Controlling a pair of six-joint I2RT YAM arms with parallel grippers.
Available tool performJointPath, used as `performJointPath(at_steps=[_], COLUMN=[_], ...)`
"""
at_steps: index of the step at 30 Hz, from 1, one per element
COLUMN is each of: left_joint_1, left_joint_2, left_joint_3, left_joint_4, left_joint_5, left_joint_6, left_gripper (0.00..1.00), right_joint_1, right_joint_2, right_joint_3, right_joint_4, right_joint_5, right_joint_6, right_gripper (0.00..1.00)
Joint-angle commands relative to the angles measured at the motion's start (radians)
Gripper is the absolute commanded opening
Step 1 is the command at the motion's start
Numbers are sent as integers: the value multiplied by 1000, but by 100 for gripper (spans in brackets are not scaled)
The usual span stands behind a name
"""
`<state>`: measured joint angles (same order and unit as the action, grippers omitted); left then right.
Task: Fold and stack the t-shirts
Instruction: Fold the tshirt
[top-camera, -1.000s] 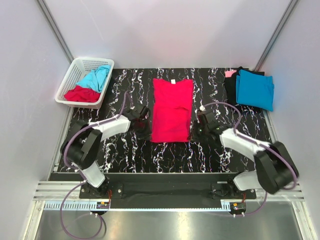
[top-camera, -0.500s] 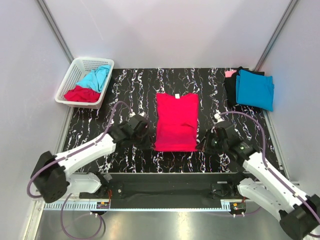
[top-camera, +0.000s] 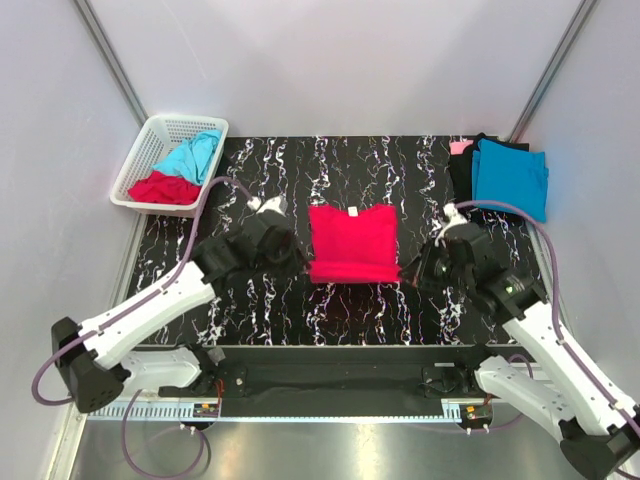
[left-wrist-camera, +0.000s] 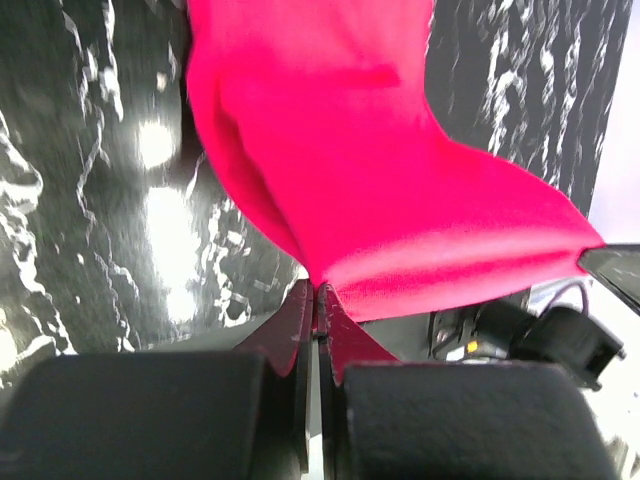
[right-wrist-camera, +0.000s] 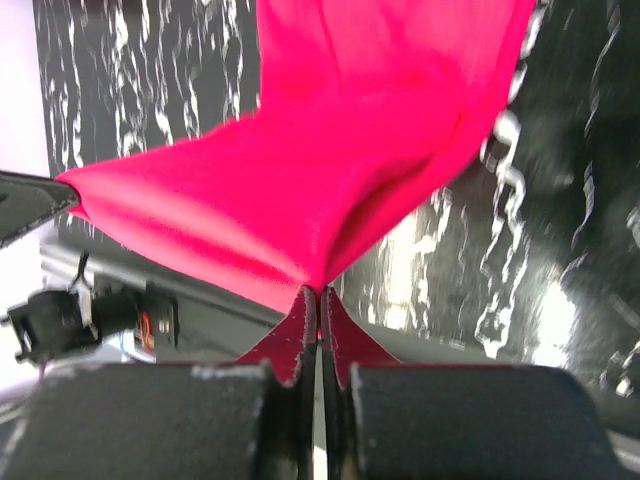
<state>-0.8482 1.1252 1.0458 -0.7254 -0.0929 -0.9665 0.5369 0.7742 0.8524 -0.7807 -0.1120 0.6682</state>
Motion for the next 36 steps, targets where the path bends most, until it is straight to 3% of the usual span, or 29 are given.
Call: performJointPath(at_steps=[1, 10, 20, 31, 32, 33, 35, 36], left_joint_1=[11, 110, 287, 380, 383, 388, 399, 406], left_joint_2=[70, 402, 730, 1116, 1139, 1159, 1223, 1243], left_joint_3=[121, 387, 707, 1053, 1083, 1097, 1147, 1161], left_joint_4=[-75, -86, -85, -89, -88, -88, -85, -82], left_joint_5=[-154, -197, -107, 64, 67, 70, 85, 87], left_joint_6=[86, 189, 285, 397, 399, 410, 428, 446], left_gripper=[0, 0, 0, 0, 3, 27, 48, 76], right_joint_1=[-2, -8, -118, -187, -189, -190, -189, -192], right_joint_2=[91, 480, 877, 1083, 1105, 1114, 1146, 1158], right_joint_3=[111, 295, 553, 655, 655, 655, 659, 662], right_joint_4=[-31, 142, 273, 333, 342, 350, 363, 366], right_joint_5=[152, 296, 341, 383, 405, 414, 449, 468], right_joint_6=[-73, -203, -277, -282, -280, -280, -265, -256], right_gripper=[0, 0, 0, 0, 0, 0, 0, 0])
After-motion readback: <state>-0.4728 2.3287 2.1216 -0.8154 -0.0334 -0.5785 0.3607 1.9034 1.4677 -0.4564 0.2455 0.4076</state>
